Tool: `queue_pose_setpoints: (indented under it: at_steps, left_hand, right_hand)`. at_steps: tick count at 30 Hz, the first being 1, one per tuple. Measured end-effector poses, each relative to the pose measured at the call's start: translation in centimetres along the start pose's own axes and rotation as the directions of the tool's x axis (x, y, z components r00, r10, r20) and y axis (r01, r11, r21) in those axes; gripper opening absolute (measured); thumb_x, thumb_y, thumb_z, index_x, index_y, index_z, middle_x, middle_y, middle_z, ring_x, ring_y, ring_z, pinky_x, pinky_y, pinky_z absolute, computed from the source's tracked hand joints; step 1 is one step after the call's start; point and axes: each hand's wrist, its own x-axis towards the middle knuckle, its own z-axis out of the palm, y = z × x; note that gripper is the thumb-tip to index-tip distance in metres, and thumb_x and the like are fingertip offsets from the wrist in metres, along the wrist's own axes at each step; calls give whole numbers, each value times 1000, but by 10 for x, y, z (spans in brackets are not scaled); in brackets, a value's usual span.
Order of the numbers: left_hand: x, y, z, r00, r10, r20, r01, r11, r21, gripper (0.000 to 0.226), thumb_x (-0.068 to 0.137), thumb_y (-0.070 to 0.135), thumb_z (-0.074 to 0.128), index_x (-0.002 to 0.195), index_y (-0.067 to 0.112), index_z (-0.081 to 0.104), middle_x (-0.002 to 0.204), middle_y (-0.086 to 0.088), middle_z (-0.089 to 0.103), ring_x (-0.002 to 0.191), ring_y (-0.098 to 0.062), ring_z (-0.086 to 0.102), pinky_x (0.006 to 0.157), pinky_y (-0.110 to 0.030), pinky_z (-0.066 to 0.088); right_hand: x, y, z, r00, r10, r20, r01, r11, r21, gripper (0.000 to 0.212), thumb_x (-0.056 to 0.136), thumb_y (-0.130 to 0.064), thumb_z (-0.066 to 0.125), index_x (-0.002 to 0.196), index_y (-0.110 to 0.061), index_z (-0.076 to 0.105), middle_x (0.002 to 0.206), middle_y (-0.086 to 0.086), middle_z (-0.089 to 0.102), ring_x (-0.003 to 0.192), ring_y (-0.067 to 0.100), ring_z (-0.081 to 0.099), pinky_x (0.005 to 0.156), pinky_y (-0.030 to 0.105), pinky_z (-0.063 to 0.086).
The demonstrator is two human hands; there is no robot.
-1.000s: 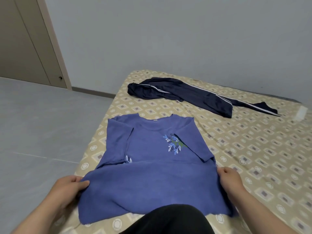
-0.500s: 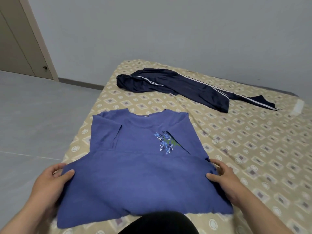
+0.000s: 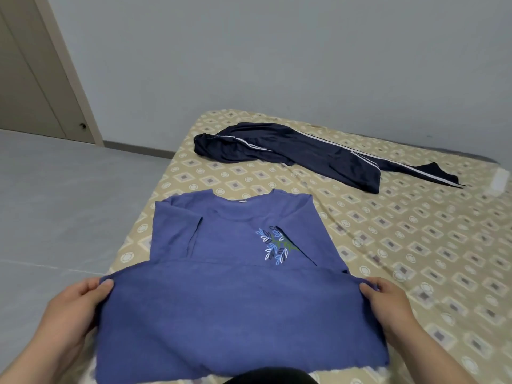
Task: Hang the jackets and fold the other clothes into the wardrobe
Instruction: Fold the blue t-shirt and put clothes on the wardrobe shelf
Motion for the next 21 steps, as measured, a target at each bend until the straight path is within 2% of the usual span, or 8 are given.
queue_pose_setpoints:
  at_steps: [3,7,11,13,15,18,20,21]
  left_hand:
    - [10,28,-1,984,178,-10,-177,982,71,16,95,19,60,84,13,69,83,-12,70,73,-24,62,70,-35,49]
    - [40,59,3,935,344,-90,-327,931,163,6,90,29,68,92,28,73,74,14,70,70,-13,56,66,-33,42]
    - [85,82,11,954,286,-94,-277,956,93,10,91,22,67,91,13,71,53,11,55,41,-6,38,42,-11,30]
    - [108,94,23,966,231,-114,-232,973,6,10,93,17,63,84,16,66,58,10,61,36,-2,45,35,-8,28]
    - [130,109,41,967,215,-139,-224,973,-56,15,96,17,60,82,23,58,71,5,64,41,0,57,34,-10,34]
    - [160,136,70,962,239,-133,-253,963,-96,15,99,17,56,85,22,53,82,-1,61,49,-2,65,40,-13,46]
    - [180,150,88,957,247,-152,-266,956,-122,14,100,16,54,87,20,50,82,-3,60,49,-4,65,45,-15,51]
    - [189,155,96,953,255,-163,-276,953,-122,15,101,14,52,87,19,50,82,-4,60,49,-5,65,48,-16,53]
  right_hand:
    - [9,-21,-5,994,-93,-54,94,995,15,15,90,-7,64,80,-16,71,84,7,72,74,24,61,67,34,45]
    - [36,-63,-3,985,-158,-72,158,987,-6,19,86,-5,70,76,-21,73,81,-2,71,71,15,61,65,30,45]
    - [78,-113,12,995,-74,-72,82,989,122,5,85,-10,70,88,-13,73,66,0,58,53,15,43,49,25,34]
    - [104,-138,29,999,-10,-40,17,984,176,3,87,-10,65,87,-8,68,52,0,53,38,10,40,37,18,31]
    - [127,-163,51,999,37,6,-38,975,217,13,93,-9,59,81,-11,61,40,-4,53,28,5,42,32,12,34]
    - [161,-198,87,999,19,44,-31,958,286,16,99,-10,50,86,-13,59,45,-4,61,36,4,56,39,14,47]
    - [181,-212,111,999,-29,46,11,936,351,14,99,-11,49,106,-14,60,66,0,66,56,9,63,56,19,53]
    - [190,-216,120,997,-56,43,36,926,375,21,99,-10,50,117,-16,58,78,1,65,66,10,63,65,22,53]
